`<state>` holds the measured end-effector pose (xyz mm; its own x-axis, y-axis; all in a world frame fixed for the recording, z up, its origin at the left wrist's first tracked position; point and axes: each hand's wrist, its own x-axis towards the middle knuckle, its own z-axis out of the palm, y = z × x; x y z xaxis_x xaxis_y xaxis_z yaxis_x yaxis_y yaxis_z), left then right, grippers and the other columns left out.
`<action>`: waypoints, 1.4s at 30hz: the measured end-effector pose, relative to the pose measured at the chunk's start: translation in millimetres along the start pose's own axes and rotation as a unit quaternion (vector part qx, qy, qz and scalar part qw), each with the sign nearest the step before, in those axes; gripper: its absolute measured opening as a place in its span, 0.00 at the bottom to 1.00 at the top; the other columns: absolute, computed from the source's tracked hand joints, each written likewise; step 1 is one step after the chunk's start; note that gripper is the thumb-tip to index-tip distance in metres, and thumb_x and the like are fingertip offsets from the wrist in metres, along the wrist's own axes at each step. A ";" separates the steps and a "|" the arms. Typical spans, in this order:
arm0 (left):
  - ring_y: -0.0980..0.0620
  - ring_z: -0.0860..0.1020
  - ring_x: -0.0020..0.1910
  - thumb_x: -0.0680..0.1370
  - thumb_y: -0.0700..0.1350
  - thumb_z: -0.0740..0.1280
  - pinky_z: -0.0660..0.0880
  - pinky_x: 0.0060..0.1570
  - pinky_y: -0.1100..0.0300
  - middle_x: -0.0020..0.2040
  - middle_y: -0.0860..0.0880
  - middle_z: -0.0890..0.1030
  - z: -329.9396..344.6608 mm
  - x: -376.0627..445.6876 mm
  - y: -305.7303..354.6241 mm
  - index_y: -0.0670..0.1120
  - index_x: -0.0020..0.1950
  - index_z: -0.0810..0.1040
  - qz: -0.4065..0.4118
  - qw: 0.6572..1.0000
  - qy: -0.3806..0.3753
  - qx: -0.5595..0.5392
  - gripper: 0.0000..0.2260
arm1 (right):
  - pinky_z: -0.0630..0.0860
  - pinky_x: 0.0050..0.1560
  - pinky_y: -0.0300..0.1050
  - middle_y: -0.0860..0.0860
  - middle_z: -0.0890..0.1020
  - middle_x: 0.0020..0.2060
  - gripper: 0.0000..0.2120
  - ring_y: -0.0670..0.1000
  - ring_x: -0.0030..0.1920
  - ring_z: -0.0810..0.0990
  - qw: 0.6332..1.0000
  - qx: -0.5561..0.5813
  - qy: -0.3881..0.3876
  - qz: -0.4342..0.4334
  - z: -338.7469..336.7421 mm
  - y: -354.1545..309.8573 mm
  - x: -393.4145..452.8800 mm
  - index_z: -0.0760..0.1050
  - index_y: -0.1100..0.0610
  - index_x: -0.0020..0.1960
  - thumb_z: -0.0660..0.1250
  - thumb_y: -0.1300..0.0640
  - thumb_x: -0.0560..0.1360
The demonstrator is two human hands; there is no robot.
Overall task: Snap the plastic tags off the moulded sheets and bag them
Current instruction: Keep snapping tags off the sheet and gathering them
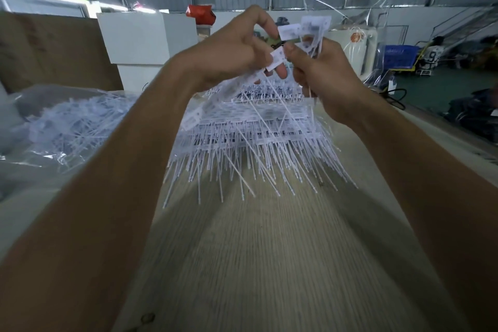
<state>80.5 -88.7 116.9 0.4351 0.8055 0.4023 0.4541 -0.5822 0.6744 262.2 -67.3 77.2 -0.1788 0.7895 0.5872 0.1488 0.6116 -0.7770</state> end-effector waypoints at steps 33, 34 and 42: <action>0.59 0.84 0.43 0.79 0.34 0.69 0.78 0.45 0.67 0.38 0.52 0.84 5.4 3.0 -5.2 0.41 0.55 0.80 0.044 0.989 0.102 0.097 0.06 | 0.66 0.32 0.36 0.44 0.76 0.34 0.07 0.38 0.28 0.70 0.989 -0.044 0.129 -0.058 -1.9 -8.0 3.7 0.80 0.57 0.53 0.63 0.58 0.82; 0.58 0.84 0.43 0.79 0.34 0.69 0.79 0.46 0.66 0.38 0.51 0.84 5.4 3.0 -4.9 0.42 0.54 0.80 0.047 0.988 0.104 0.100 0.06 | 0.66 0.33 0.36 0.43 0.75 0.34 0.09 0.38 0.29 0.71 0.987 -0.045 0.142 -0.056 -1.2 -8.1 4.2 0.80 0.58 0.53 0.62 0.56 0.83; 0.57 0.84 0.45 0.78 0.34 0.70 0.82 0.48 0.61 0.38 0.53 0.84 4.4 3.1 -6.3 0.43 0.53 0.82 0.054 0.986 0.115 0.106 0.07 | 0.65 0.33 0.37 0.38 0.75 0.26 0.11 0.38 0.28 0.70 0.990 -0.018 0.131 -0.055 -5.6 -10.0 4.8 0.81 0.52 0.47 0.61 0.60 0.80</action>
<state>82.4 -83.0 111.1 0.3126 0.7274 0.6108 0.5778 -0.6560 0.4856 265.2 -69.4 89.0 0.0627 0.7012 0.7102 0.1774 0.6925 -0.6993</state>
